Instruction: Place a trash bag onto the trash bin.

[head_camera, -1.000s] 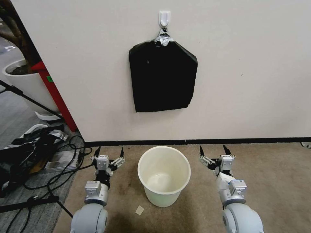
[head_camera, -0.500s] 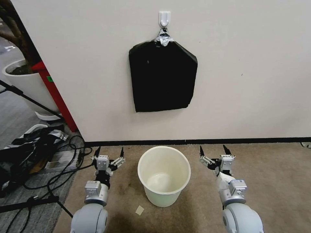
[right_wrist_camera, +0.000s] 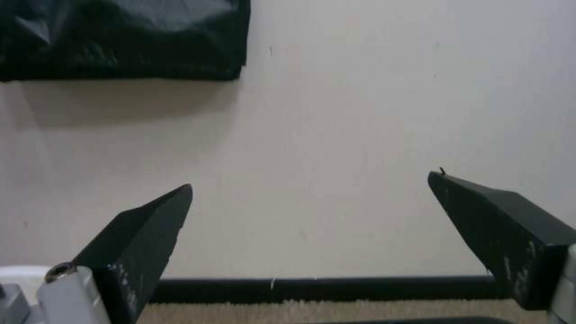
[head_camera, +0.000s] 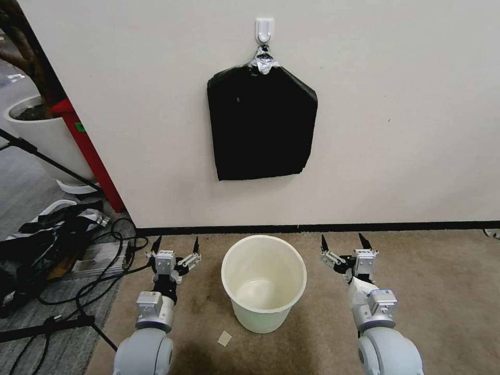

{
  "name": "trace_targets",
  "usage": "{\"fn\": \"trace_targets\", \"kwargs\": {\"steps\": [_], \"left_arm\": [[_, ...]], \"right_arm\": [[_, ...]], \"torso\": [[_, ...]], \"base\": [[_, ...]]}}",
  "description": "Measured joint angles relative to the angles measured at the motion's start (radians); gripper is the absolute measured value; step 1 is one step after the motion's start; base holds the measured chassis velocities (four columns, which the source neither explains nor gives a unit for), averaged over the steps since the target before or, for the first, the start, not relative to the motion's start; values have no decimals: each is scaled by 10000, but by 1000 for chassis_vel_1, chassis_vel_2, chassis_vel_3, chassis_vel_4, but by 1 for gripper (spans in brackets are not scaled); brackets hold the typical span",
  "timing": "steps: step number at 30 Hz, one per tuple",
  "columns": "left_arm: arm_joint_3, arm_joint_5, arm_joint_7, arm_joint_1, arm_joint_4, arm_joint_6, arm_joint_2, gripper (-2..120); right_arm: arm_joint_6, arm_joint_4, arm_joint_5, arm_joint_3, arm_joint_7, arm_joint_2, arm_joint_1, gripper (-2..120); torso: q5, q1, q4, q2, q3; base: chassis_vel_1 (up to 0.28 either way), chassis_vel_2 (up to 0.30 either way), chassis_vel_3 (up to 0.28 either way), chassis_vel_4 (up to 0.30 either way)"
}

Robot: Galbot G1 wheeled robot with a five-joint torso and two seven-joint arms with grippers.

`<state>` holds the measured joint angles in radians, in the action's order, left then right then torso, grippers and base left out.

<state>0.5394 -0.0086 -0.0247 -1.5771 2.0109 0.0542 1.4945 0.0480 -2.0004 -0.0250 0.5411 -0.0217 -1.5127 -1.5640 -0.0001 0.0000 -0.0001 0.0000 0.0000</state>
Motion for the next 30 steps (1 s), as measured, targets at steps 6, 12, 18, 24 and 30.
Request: {"fn": "trace_targets", "kwargs": {"steps": [6, 12, 18, 24, 30], "left_arm": [[-379, -365, -853, -937, 392, 1910, -203, 100], [-970, -329, -977, -1114, 309, 2877, -298, 100], [-1021, -279, -895, -1007, 257, 2887, -311, 100], [-1011, -252, -864, -993, 225, 2888, -290, 100], [-1035, -201, -862, -995, 222, 2887, -280, 100]], "right_arm": [[815, -65, -310, -177, -341, -227, -311, 100], [2920, -276, -1163, -639, -1234, -787, -1061, 100], [3506, -309, -1364, -789, -1471, -896, -1278, 100], [3574, -144, -1288, -994, -1364, -704, -1458, 100], [3544, -139, -1237, -992, -1343, -643, -1467, 100]], "torso": [[3, 0, 0, 0, 0], [-9, 0, 0, 1, 0], [-3, 0, 1, 1, -1], [1, 0, 0, 3, 0], [1, 0, 0, 3, 0]], "base": [[0, 0, 0, 0], [0, 0, 0, 0], [0, 0, 0, 0], [0, 0, 0, 0], [0, 0, 0, 0]]}}
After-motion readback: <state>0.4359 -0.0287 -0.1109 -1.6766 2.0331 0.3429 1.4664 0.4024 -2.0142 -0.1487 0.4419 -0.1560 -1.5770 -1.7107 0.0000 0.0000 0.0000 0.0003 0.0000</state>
